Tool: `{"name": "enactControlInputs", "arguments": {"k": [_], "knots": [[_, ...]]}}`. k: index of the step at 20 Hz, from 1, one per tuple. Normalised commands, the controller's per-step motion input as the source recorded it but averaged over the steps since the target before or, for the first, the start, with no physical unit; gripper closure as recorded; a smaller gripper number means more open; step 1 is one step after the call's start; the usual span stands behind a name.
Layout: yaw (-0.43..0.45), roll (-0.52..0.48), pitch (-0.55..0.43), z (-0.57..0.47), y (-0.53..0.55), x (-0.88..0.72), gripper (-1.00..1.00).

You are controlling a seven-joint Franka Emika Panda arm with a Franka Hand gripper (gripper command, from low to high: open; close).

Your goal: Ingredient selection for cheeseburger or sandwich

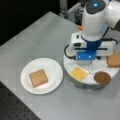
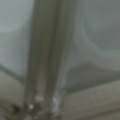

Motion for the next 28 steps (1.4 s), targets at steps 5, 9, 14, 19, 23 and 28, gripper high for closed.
{"name": "enactControlInputs", "arguments": {"k": [5, 9, 14, 19, 23, 28], "knots": [[0.599, 0.097, -0.008, -0.14, -0.36, -0.08, -1.0], [0.348, 0.131, -0.008, -0.16, -0.39, 0.01, -1.0], [0.099, 0.141, 0.017, -0.15, -0.42, 0.03, -1.0], [0.007, 0.112, -0.018, -0.11, -0.42, 0.03, -1.0], [-0.089, 0.079, -0.045, 0.04, -0.36, 0.0, -1.0], [-0.112, 0.106, 0.019, 0.19, -0.25, 0.01, -1.0]]}}
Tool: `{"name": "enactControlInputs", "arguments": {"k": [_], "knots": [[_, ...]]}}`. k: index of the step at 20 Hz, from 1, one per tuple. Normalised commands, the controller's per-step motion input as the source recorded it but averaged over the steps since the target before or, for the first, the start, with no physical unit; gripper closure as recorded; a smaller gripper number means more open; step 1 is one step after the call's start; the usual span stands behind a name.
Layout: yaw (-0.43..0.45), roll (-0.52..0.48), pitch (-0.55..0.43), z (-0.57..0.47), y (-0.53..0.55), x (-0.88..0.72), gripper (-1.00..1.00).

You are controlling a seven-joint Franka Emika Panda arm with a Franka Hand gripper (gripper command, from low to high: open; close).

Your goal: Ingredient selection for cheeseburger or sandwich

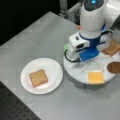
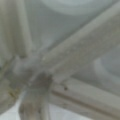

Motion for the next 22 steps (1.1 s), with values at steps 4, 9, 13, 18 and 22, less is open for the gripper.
{"name": "enactControlInputs", "arguments": {"k": [4, 9, 13, 18, 22], "knots": [[-0.126, 0.091, 0.063, 0.19, -0.16, 0.04, -1.0], [-0.098, 0.093, 0.107, 0.17, -0.11, 0.08, -1.0], [-0.08, 0.072, 0.117, 0.22, -0.02, 0.11, -1.0], [-0.21, 0.046, 0.152, 0.29, -0.02, 0.1, -1.0], [-0.351, -0.003, 0.161, 0.39, -0.13, 0.1, -1.0]]}}
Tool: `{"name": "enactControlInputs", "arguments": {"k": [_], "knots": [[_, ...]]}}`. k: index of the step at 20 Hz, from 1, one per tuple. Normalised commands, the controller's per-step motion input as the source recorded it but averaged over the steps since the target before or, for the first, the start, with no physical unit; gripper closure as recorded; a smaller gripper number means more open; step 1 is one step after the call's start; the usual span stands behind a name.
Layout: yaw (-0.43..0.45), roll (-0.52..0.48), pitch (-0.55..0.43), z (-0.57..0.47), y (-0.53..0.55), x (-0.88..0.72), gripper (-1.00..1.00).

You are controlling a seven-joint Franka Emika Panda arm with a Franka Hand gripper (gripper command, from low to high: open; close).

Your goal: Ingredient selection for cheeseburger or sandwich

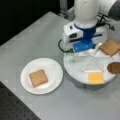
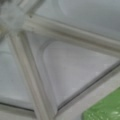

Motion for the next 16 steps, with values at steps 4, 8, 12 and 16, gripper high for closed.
{"name": "enactControlInputs", "arguments": {"k": [4, 8, 12, 16], "knots": [[-0.342, -0.004, 0.108, 0.3, -0.25, 0.13, -1.0], [-0.349, -0.047, 0.127, 0.18, -0.34, 0.13, -1.0], [-0.41, 0.009, 0.196, 0.17, -0.31, 0.12, -1.0], [-0.557, 0.108, 0.183, 0.14, -0.26, 0.17, -1.0]]}}
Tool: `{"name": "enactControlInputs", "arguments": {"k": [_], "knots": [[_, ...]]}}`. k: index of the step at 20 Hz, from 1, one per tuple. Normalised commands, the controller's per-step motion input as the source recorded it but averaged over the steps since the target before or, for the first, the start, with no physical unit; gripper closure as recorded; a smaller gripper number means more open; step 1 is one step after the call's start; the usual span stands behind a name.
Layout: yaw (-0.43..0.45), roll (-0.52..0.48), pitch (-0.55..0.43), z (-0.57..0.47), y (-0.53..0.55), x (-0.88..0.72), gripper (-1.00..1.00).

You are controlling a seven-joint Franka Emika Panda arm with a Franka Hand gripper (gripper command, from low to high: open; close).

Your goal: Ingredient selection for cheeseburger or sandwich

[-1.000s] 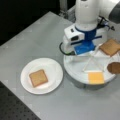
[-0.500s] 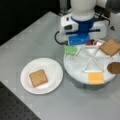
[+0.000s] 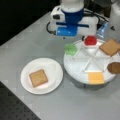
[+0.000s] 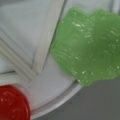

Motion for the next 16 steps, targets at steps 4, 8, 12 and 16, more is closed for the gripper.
{"name": "enactControlInputs", "arguments": {"k": [4, 8, 12, 16], "knots": [[-0.507, 0.163, 0.118, 0.12, -0.13, 0.22, -1.0], [-0.41, 0.354, 0.078, 0.07, -0.12, 0.24, -1.0], [-0.268, 0.46, 0.061, 0.06, -0.18, 0.25, -1.0], [-0.092, 0.443, -0.013, 0.0, -0.28, 0.25, -1.0]]}}
